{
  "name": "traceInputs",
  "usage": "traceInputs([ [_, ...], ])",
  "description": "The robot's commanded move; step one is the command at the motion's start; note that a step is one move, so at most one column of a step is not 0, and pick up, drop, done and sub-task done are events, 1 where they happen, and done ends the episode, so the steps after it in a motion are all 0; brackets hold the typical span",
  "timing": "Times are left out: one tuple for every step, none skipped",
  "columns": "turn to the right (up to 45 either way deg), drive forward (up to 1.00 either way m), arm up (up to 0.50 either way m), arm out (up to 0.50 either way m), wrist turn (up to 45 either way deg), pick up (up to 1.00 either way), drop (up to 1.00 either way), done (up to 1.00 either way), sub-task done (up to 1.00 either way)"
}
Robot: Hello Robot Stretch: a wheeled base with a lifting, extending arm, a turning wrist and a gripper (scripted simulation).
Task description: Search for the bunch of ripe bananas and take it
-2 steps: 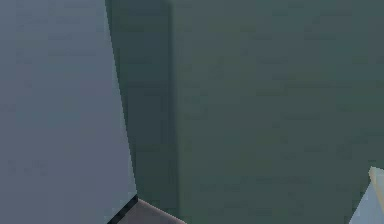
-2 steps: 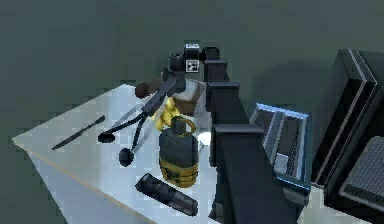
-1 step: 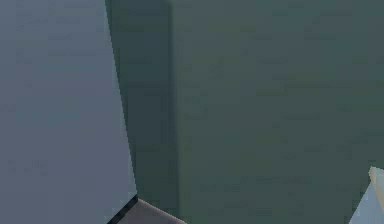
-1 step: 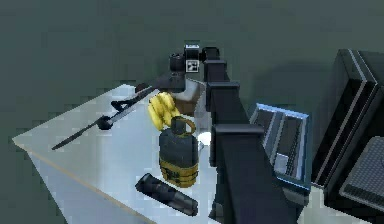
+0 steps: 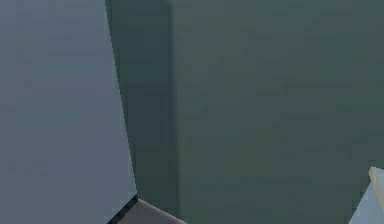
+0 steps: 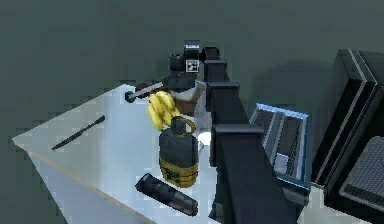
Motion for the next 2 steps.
traceInputs([
  [0.0,0.00,0.00,0.00,15.0,0.00,0.00,0.00,0.00],
  [0.0,0.00,-0.14,0.00,0.0,0.00,0.00,0.00,0.00],
])
